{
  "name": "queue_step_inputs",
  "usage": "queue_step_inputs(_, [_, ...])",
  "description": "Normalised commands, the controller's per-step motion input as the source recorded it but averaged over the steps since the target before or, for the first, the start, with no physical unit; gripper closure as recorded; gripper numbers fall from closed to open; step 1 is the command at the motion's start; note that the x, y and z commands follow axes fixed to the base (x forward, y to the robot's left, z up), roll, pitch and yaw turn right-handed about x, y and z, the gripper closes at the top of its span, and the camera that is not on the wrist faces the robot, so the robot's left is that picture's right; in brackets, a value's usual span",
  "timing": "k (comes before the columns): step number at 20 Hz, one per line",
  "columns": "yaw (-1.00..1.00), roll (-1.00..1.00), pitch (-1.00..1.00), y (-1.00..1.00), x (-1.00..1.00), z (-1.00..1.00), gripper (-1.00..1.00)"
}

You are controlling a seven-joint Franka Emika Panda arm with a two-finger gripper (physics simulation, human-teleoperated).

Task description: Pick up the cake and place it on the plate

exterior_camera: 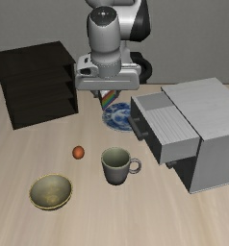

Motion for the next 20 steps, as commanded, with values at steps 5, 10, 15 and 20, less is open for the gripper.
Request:
queue_step_inputs(5, [0.0,0.0,0.0,0.6,-0.4,0.0,1.0])
queue_step_inputs(10, [0.0,0.0,0.0,0.2,0.0,0.0,1.0])
queue_step_inputs(15, [0.0,0.0,0.0,0.0,0.0,-0.8,-1.0])
queue_step_inputs(20, [0.0,0.0,0.0,0.0,0.0,0.0,-1.0])
